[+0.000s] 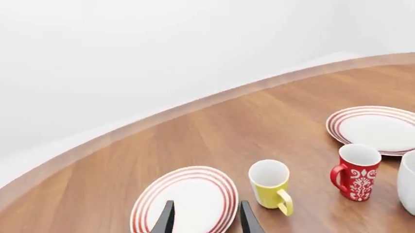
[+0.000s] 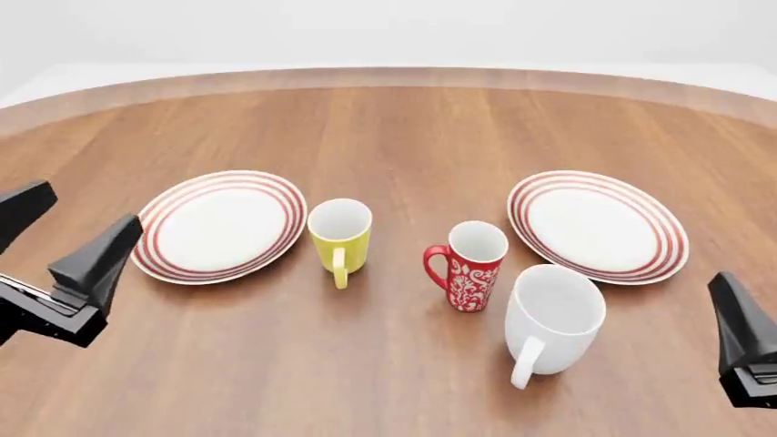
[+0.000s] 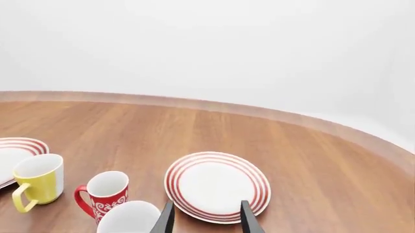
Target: Put the red mug on the left plate.
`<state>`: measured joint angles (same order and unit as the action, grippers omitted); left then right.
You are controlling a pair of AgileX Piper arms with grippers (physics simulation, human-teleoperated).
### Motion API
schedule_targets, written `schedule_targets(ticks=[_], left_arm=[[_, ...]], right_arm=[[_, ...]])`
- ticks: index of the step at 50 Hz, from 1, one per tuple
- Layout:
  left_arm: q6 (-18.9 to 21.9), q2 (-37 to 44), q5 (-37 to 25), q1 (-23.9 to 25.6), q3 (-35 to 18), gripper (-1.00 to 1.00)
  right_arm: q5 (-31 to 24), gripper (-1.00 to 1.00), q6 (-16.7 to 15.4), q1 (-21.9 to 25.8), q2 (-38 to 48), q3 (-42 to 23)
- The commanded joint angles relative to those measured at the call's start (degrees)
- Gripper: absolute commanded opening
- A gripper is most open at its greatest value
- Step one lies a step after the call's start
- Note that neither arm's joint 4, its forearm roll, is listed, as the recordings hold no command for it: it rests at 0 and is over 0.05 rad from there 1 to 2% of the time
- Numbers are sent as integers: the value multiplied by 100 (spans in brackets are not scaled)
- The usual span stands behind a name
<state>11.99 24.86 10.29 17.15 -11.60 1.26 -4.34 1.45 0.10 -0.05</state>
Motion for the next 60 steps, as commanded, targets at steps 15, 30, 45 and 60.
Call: schedule_targets(ticks=[15, 30, 45, 60], left_arm=[[609, 1939, 698, 959, -793, 100], [408, 2769, 541, 1737, -1354, 100], [597, 3616, 737, 2223, -1676, 100], [601, 4341, 1026, 2413, -1864, 100]], right_arm=[[117, 100, -182, 98, -9, -1], [179, 100, -258, 134, -9, -2], [203, 100, -293, 170, -10, -2], [161, 100, -316, 163, -10, -1]])
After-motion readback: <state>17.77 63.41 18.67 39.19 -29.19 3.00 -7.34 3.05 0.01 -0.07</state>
